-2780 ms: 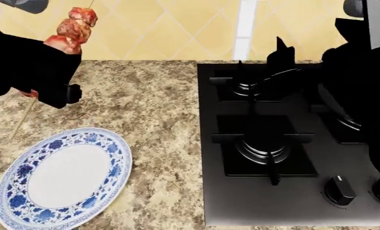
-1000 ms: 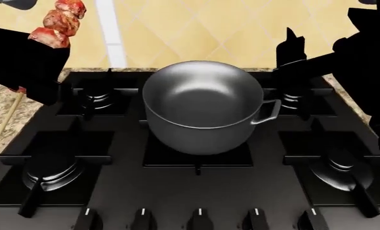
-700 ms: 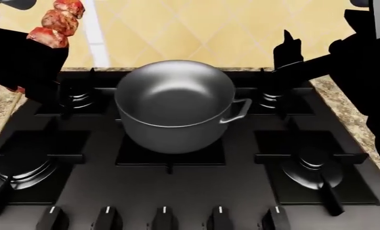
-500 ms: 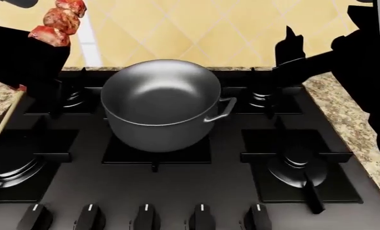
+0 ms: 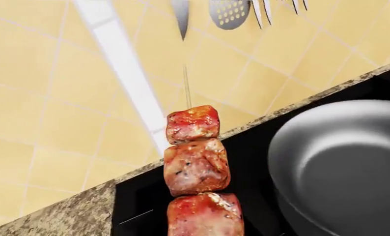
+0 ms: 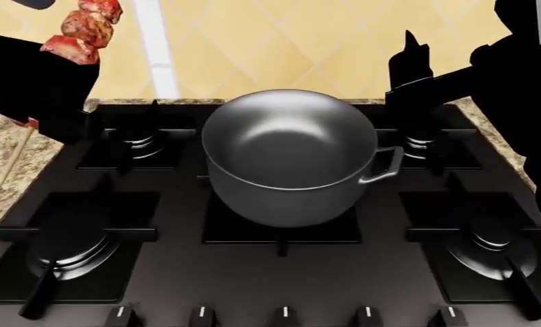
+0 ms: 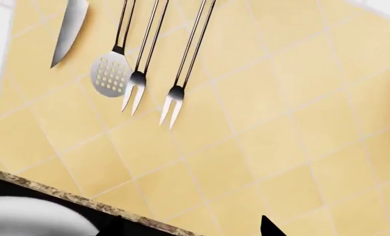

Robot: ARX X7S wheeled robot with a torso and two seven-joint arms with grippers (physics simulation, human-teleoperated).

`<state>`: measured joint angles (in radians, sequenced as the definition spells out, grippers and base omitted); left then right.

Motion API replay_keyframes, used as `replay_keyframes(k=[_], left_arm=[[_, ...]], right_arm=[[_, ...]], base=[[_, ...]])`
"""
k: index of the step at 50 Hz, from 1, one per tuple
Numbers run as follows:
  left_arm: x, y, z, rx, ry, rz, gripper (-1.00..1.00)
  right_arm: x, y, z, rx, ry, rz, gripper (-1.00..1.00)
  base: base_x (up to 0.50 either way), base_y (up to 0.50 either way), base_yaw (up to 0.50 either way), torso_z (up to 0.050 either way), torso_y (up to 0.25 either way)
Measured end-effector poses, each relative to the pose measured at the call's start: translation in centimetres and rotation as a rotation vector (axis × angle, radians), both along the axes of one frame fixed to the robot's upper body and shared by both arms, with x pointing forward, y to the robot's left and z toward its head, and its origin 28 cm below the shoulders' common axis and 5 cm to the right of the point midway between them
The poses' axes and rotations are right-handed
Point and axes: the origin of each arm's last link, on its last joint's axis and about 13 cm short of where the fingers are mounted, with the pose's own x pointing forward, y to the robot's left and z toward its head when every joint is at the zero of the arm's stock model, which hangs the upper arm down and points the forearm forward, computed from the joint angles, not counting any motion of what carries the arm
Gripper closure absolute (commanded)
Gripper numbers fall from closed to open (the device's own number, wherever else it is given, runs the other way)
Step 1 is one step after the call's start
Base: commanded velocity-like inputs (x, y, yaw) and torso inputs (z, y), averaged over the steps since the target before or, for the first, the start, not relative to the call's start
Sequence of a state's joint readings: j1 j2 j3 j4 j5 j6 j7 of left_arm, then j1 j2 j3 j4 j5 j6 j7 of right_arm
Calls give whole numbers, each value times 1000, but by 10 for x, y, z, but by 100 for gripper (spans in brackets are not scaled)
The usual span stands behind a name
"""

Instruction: Frozen meat rests on a plate on the counter. Retrieve the meat and place it in a pot on a burner. Then turn the burner on.

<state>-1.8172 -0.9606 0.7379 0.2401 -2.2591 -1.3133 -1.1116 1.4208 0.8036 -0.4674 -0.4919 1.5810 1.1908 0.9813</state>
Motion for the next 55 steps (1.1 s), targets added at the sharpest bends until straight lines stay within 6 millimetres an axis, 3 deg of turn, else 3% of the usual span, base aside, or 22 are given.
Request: replay_keyframes(k=[16, 30, 55], left_arm=[[11, -8, 7, 16, 11, -28, 100], [23, -23, 14, 142, 58, -58, 100], [60, -87, 27, 309, 77, -201, 100]], right_arm=[[2, -1, -3, 7, 12, -18, -100], [-2, -1, 0, -26, 44, -26, -100], [-20, -9, 18, -35, 26, -58, -100]], base=[[140, 0, 0, 0, 1], [0, 0, 0, 0, 0], [0, 0, 0, 0, 0]])
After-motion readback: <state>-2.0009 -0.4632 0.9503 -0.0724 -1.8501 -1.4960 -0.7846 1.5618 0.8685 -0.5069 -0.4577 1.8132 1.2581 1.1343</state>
